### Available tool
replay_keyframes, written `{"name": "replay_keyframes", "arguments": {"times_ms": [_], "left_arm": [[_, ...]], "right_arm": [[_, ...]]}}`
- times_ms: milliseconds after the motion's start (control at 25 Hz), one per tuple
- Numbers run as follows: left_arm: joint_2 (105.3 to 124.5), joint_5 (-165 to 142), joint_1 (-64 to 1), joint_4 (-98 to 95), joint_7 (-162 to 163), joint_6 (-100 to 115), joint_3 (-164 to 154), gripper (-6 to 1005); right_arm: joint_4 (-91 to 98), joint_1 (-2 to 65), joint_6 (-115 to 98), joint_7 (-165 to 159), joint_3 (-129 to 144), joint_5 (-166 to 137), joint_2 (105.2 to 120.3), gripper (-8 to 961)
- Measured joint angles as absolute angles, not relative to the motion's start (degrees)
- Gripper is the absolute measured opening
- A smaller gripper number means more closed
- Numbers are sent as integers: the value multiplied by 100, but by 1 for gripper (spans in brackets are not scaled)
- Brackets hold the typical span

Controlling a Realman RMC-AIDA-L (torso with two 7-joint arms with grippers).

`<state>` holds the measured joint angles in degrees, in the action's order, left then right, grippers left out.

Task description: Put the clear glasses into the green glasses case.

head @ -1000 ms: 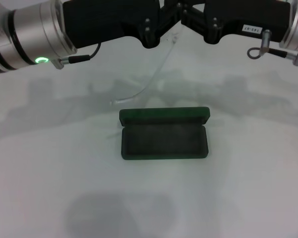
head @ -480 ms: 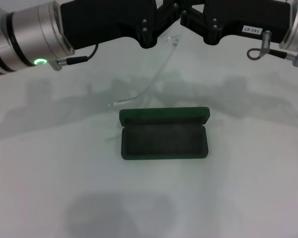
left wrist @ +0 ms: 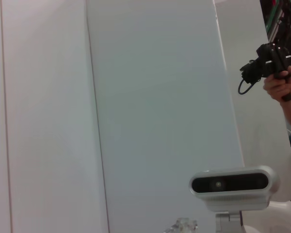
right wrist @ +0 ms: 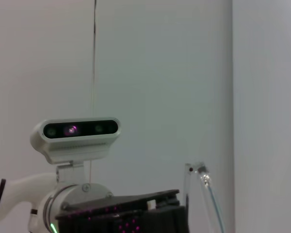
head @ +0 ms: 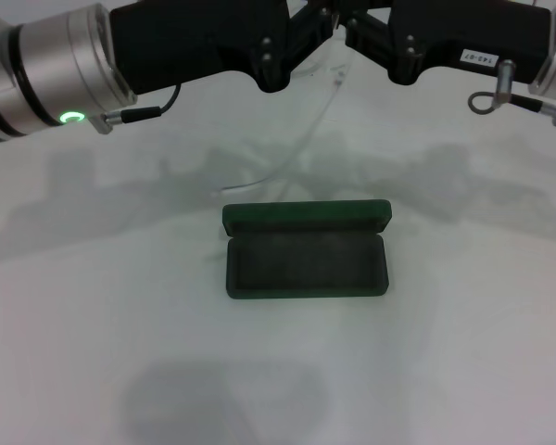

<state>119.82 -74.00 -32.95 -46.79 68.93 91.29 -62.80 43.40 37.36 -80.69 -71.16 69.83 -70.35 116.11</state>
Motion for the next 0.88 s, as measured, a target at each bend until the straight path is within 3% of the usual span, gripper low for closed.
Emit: {"name": "replay_keyframes", "arguments": {"times_ms": [880], "left_arm": [[11871,-7093,-2861,-5152,7208,9830,-6074,28]], "right_arm": [[4523,2796,-7888,-6365,6203,-5544,11575,110]]}}
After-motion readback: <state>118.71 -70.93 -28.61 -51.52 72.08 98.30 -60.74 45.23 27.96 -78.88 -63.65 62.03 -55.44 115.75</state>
